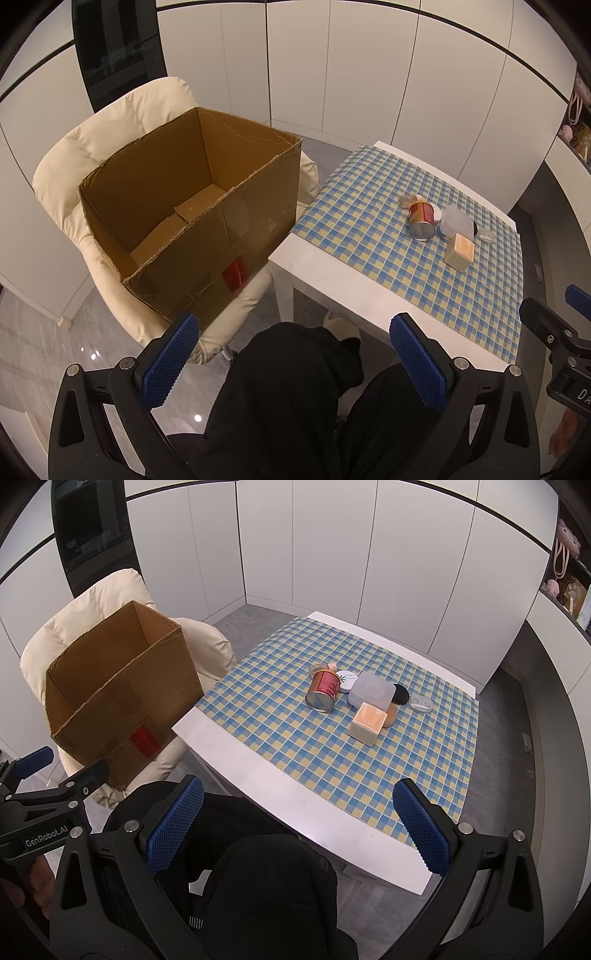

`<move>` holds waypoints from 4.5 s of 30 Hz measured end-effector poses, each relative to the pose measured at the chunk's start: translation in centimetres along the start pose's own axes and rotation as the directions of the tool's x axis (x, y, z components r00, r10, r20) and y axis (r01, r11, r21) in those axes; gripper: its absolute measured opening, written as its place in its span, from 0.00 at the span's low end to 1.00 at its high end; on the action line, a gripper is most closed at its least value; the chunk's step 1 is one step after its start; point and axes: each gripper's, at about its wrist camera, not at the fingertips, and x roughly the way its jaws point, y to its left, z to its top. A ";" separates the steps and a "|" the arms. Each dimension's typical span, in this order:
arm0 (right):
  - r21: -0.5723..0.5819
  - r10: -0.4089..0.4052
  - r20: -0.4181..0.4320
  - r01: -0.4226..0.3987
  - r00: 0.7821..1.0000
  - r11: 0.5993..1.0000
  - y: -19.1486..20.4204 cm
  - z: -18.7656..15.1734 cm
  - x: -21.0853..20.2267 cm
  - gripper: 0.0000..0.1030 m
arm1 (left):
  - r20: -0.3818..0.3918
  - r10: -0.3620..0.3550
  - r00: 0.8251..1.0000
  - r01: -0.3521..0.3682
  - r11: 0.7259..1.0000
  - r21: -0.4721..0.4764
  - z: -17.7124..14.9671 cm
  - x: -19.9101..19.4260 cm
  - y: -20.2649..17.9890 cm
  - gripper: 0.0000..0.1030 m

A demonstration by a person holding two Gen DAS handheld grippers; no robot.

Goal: Organize objects

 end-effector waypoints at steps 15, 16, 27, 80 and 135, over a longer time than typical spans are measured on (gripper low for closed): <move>0.023 -0.015 -0.001 0.015 1.000 1.000 -1.0 -0.1 0.0 1.00 | 0.010 0.049 0.999 -0.049 0.999 -0.002 0.3 0.6 -0.5 0.99; 0.026 -0.016 0.000 0.016 1.000 1.000 -1.1 -0.1 -0.1 1.00 | 0.013 0.056 0.998 -0.056 0.998 0.000 0.3 0.6 -0.6 0.99; -0.003 -0.021 0.025 0.021 0.999 1.000 -1.7 -0.6 -0.5 1.00 | 0.034 0.028 0.999 -0.029 0.998 0.047 0.4 0.2 -2.3 0.99; 0.256 -0.114 -0.061 0.126 0.992 0.958 -14.3 -0.1 4.9 0.98 | -0.069 -0.158 0.985 0.171 0.945 0.278 5.4 6.1 -15.3 0.98; 0.250 0.001 -0.309 0.080 0.951 0.965 -17.7 3.0 29.2 0.52 | -0.336 -0.095 0.937 0.172 0.963 0.208 12.2 32.4 -25.8 0.54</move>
